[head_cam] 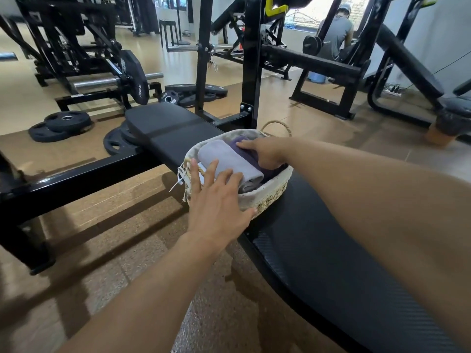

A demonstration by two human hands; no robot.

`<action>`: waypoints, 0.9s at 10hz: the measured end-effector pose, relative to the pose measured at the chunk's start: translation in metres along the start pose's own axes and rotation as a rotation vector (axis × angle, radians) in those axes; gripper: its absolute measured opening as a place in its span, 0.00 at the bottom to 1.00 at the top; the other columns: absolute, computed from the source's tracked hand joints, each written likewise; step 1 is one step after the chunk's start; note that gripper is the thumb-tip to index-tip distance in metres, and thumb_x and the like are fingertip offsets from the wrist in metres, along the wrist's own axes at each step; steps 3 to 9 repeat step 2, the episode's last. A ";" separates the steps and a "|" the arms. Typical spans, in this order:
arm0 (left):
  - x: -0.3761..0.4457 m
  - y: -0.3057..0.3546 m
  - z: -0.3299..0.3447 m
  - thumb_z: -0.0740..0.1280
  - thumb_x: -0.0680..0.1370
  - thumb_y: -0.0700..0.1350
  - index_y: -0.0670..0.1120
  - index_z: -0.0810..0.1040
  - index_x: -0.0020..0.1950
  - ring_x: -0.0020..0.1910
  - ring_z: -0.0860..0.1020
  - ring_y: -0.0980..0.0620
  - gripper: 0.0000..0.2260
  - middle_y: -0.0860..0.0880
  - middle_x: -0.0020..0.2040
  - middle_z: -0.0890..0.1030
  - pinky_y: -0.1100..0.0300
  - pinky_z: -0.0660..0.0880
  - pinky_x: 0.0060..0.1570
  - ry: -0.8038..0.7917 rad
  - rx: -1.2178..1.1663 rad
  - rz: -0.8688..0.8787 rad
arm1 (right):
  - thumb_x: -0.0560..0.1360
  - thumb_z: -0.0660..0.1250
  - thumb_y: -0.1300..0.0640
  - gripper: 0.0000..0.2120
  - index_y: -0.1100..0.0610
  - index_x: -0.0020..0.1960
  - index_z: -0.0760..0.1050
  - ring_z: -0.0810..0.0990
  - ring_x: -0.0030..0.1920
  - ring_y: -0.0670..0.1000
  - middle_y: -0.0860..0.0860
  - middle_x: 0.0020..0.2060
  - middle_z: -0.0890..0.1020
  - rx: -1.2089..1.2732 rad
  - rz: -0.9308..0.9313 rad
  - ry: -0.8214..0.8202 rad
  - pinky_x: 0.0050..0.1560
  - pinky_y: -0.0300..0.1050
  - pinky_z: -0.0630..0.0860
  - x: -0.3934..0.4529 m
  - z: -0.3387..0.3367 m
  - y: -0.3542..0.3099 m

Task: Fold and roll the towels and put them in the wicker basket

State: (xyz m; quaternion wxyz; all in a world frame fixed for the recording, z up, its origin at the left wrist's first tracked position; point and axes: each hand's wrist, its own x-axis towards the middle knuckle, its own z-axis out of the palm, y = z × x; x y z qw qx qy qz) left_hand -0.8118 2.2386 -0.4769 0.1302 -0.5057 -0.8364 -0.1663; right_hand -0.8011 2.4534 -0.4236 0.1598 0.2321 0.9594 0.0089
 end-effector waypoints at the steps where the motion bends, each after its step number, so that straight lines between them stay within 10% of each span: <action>1: 0.000 -0.002 0.002 0.66 0.74 0.66 0.53 0.71 0.71 0.82 0.52 0.47 0.29 0.51 0.73 0.72 0.47 0.20 0.70 0.040 -0.046 -0.001 | 0.79 0.59 0.65 0.31 0.48 0.79 0.62 0.75 0.65 0.59 0.53 0.63 0.76 0.121 -0.015 0.161 0.60 0.49 0.73 -0.016 -0.001 0.010; 2: 0.003 -0.006 0.003 0.67 0.74 0.65 0.51 0.72 0.70 0.81 0.54 0.48 0.29 0.51 0.72 0.73 0.47 0.26 0.74 0.029 -0.057 -0.011 | 0.80 0.60 0.58 0.20 0.53 0.72 0.74 0.79 0.60 0.57 0.55 0.60 0.83 0.336 -0.009 0.511 0.57 0.49 0.75 -0.033 0.009 0.018; 9: 0.003 -0.006 0.003 0.67 0.74 0.65 0.51 0.72 0.70 0.81 0.54 0.48 0.29 0.51 0.72 0.73 0.47 0.26 0.74 0.029 -0.057 -0.011 | 0.80 0.60 0.58 0.20 0.53 0.72 0.74 0.79 0.60 0.57 0.55 0.60 0.83 0.336 -0.009 0.511 0.57 0.49 0.75 -0.033 0.009 0.018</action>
